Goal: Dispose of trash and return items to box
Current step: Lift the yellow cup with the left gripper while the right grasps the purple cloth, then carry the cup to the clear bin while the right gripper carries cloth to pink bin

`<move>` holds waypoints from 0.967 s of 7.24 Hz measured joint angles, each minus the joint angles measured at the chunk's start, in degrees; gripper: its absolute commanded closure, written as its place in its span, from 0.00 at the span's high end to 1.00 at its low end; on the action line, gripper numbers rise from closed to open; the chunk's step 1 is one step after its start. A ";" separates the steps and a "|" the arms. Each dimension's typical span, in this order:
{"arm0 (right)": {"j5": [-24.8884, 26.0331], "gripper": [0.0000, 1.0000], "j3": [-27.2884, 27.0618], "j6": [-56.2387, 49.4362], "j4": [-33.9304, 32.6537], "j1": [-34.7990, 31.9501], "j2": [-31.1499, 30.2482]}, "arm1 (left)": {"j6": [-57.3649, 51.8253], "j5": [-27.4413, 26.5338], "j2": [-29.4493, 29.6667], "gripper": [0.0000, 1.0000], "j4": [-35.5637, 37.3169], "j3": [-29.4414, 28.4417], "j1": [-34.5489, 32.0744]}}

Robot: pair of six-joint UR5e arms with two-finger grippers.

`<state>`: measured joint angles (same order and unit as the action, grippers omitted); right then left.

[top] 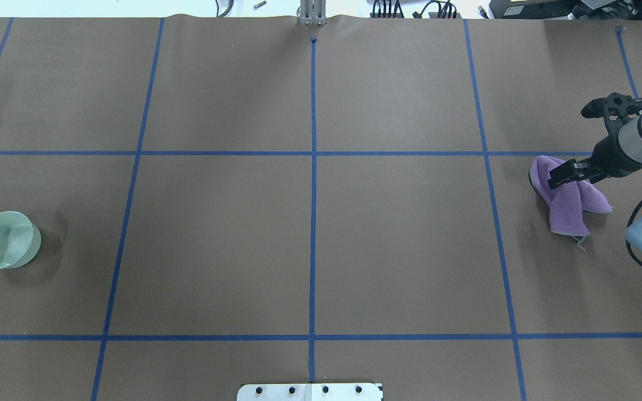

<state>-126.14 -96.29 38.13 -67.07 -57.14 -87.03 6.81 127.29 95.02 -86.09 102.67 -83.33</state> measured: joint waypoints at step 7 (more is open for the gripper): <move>1.78 0.00 1.25 1.65 7.14 2.09 -0.94 | -16.81 -0.11 3.08 0.00 -17.66 -26.71 -9.55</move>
<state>-124.37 -95.05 39.78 -59.93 -55.05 -87.97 -9.99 127.18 98.10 -103.76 75.96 -92.87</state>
